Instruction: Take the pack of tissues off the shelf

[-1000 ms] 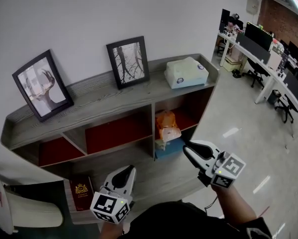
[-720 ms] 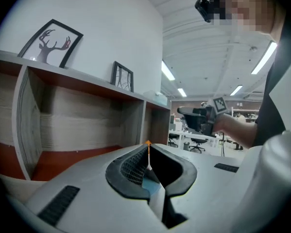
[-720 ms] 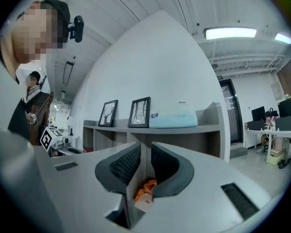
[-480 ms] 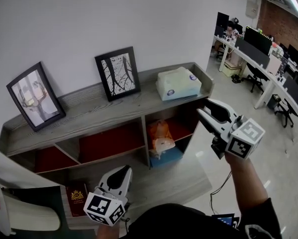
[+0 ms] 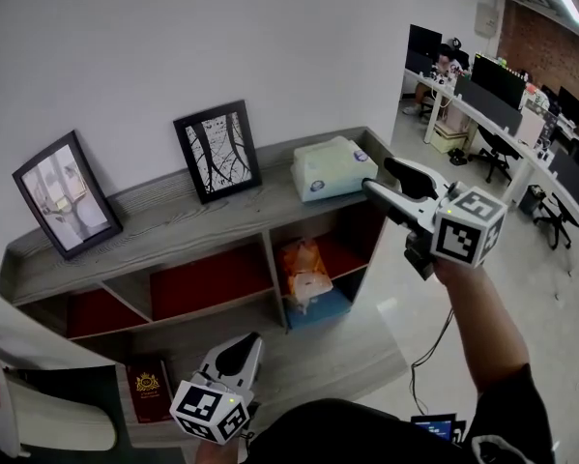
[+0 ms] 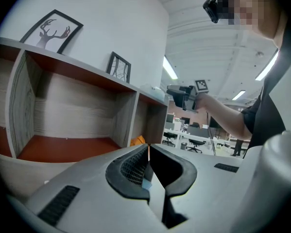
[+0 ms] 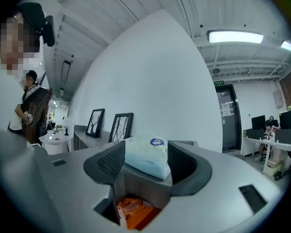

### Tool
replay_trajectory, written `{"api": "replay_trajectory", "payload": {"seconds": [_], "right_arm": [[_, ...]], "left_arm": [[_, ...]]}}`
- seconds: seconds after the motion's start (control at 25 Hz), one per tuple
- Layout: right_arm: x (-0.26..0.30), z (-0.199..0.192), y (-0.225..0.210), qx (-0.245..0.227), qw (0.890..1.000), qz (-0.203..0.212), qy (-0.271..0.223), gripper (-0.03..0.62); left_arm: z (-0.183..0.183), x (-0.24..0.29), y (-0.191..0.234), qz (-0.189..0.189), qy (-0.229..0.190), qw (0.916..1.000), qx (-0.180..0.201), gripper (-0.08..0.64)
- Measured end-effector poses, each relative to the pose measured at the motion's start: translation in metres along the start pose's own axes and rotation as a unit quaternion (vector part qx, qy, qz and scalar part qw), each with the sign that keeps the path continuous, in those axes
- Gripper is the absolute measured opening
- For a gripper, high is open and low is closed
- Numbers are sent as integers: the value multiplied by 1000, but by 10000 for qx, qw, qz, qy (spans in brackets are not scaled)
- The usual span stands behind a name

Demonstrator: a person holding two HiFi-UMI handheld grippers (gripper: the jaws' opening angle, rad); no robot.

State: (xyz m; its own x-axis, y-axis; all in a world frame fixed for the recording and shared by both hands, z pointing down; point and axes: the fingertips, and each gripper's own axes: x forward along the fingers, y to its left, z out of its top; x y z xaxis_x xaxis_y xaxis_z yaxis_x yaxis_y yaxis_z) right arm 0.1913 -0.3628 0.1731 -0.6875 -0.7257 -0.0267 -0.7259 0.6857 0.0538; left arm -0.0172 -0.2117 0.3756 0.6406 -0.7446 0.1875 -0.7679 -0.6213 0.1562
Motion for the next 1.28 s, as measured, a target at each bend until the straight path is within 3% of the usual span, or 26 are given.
{"api": "replay_trajectory", "payload": {"seconds": [0.44, 0.52, 0.68, 0.96, 1.28], "right_arm": [[24, -24, -6, -99, 9992, -192, 339, 224], [26, -26, -4, -173, 9990, -172, 367, 196], [28, -28, 1, -191, 9991, -68, 359, 56], [24, -24, 16, -206, 9992, 141, 327, 25], [-2, 4, 39, -209, 9991, 371, -67, 21]], "left_arm": [[-7, -12, -2, 102, 22, 9999, -98, 23], [-7, -13, -2, 102, 23, 9999, -115, 23], [-11, -13, -1, 66, 28, 9999, -145, 23], [-12, -11, -2, -28, 24, 9997, -231, 23], [-17, -9, -6, -135, 117, 9996, -239, 23]]}}
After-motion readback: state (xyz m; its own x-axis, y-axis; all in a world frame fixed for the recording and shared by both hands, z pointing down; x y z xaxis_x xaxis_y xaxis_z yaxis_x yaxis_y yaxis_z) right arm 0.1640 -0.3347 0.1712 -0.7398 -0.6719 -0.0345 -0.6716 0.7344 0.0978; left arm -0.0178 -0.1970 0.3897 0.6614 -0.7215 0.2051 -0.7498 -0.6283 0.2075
